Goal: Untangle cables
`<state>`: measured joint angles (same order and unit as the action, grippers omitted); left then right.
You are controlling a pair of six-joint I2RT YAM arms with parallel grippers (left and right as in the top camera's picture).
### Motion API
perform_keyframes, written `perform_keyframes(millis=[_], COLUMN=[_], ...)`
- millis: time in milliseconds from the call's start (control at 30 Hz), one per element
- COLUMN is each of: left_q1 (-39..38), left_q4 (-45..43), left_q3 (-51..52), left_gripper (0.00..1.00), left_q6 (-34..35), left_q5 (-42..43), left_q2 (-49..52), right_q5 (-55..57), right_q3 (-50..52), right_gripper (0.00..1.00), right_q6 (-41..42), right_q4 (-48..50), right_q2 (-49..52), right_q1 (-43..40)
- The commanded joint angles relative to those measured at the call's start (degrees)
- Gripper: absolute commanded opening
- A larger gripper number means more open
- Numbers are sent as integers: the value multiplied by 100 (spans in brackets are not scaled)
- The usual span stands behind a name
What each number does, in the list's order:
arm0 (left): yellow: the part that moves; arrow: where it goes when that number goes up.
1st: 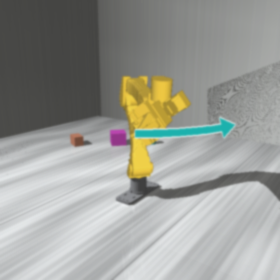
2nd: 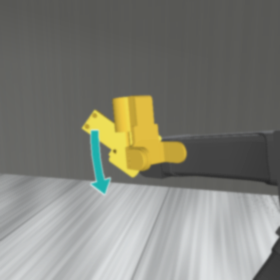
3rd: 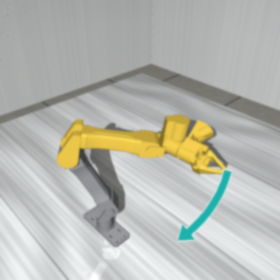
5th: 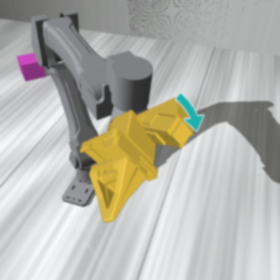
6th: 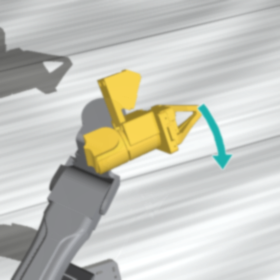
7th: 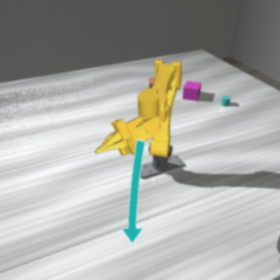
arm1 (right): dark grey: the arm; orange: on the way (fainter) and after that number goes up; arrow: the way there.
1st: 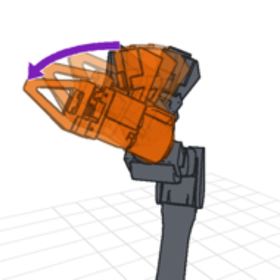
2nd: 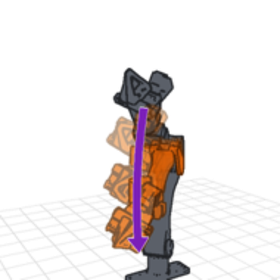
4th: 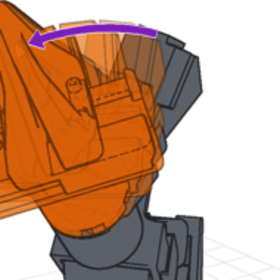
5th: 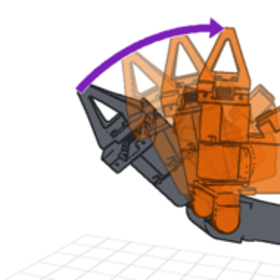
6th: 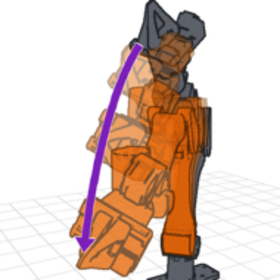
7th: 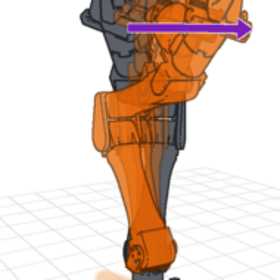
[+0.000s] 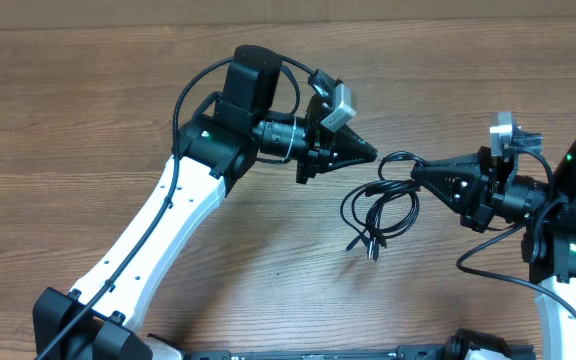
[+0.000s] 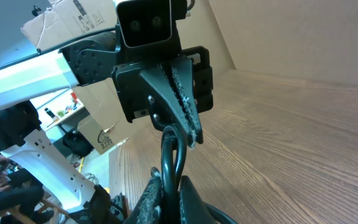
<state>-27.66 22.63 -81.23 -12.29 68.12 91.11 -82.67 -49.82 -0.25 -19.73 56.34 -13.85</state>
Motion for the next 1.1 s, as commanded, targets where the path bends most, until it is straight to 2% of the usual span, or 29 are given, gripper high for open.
perform_keyframes(millis=[0, 367, 1067], left_q1=[35, 26, -256], left_q4=[-22, -109, -175], left_q3=[-35, -35, -35], left_gripper=[4, 4, 4], left_q6=[79, 68, 52], left_q5=[-68, 586, 494], left_q2=[-37, -37, -37], right_q5=[-146, -144, -142], right_q3=[-87, -87, -87], right_gripper=[4, 4, 4], right_q6=[-20, -20, -22], right_q4=[13, 15, 15], right_q2=[0, 0, 0], right_q1=[-15, -15, -15])
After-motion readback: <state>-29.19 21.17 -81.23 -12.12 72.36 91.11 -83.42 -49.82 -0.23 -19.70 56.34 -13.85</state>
